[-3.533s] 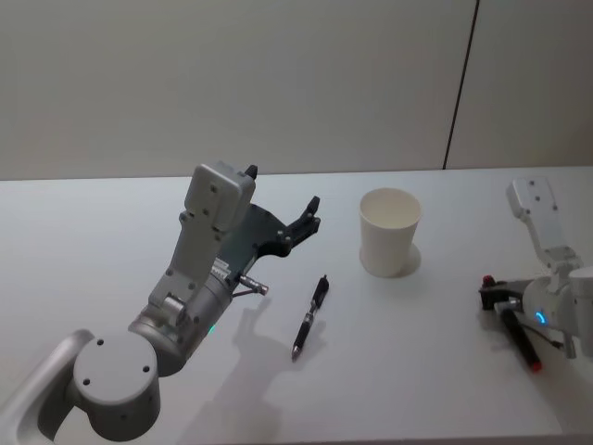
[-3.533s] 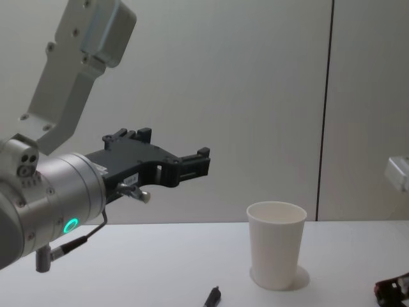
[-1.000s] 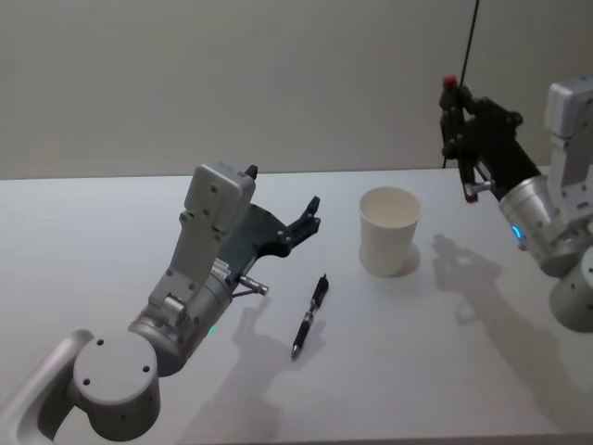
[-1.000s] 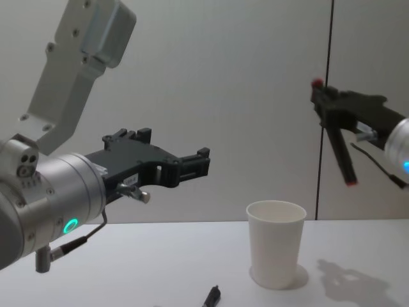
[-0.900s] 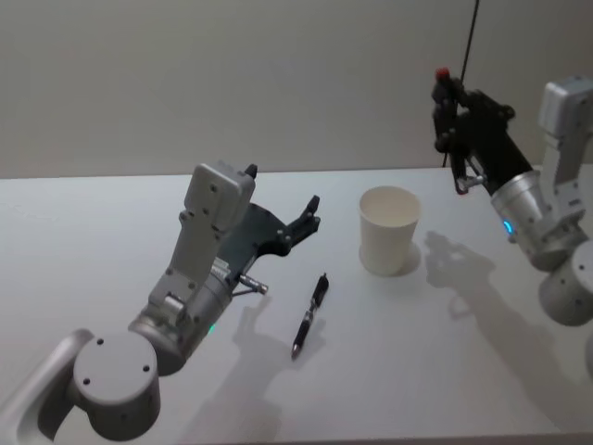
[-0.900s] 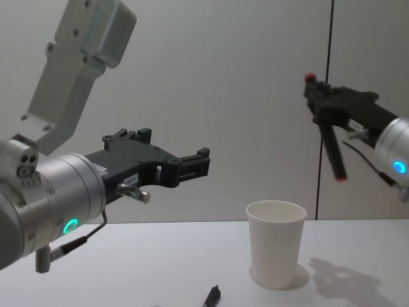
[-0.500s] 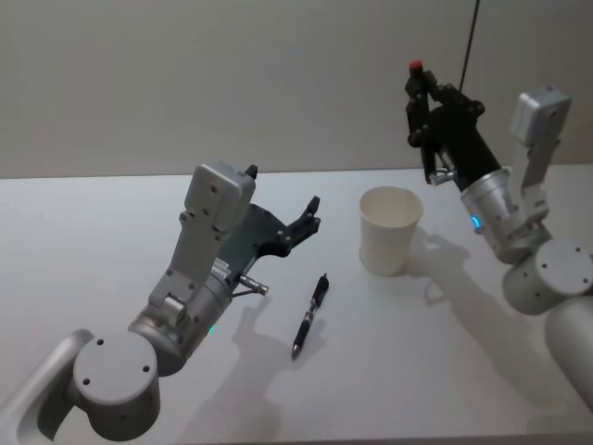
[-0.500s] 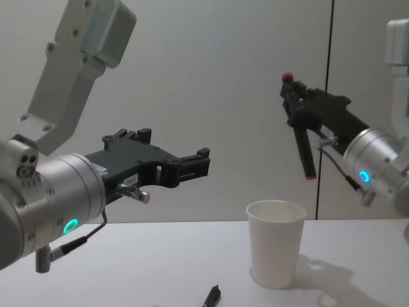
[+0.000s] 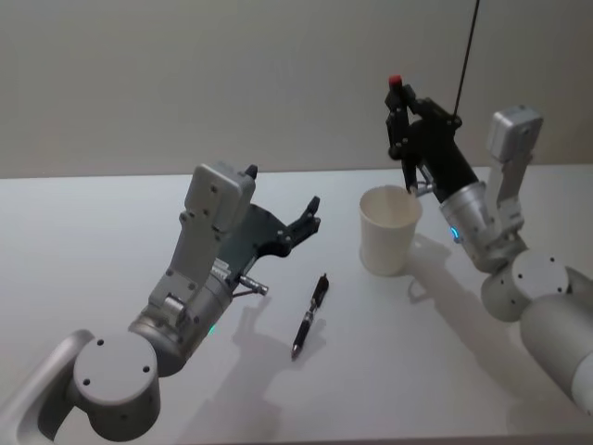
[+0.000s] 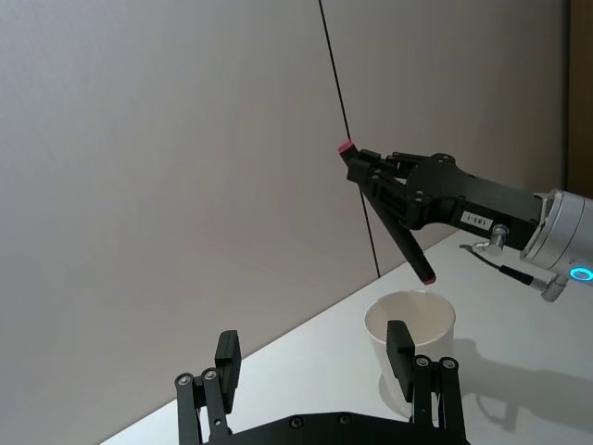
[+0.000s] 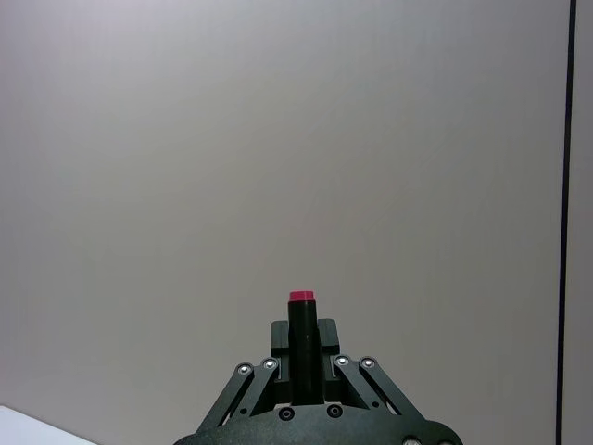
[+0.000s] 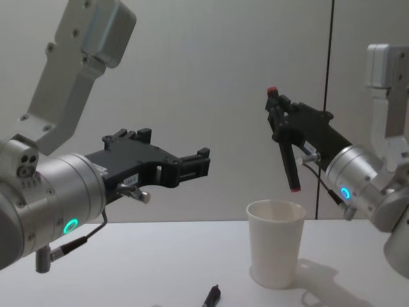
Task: Place the pen into the pen holder.
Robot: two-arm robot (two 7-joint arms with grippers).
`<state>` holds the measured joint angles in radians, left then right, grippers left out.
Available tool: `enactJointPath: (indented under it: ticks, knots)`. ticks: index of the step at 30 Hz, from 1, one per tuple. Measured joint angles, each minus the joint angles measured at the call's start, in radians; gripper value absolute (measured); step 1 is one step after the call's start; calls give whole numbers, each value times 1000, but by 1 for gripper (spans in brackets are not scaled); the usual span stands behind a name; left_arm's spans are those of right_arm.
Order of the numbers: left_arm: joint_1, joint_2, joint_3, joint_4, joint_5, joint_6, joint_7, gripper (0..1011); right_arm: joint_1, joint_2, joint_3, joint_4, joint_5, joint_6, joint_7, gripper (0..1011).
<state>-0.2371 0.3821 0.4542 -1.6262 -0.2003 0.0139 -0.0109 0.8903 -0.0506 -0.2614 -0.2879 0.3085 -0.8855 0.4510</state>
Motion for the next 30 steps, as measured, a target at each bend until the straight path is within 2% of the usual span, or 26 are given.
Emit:
enactJointPath:
  ticks: [4, 13, 30]
  knots:
    - [0, 0, 0, 0, 0, 0, 0, 1000, 25, -14, 0, 67, 4, -32, 10, 165]
    - [0, 0, 0, 0, 0, 0, 0, 1000, 49, -30, -4, 143, 2, -71, 12, 165]
    - [0, 0, 0, 0, 0, 0, 0, 1000, 56, -43, -15, 197, -34, -94, -25, 165]
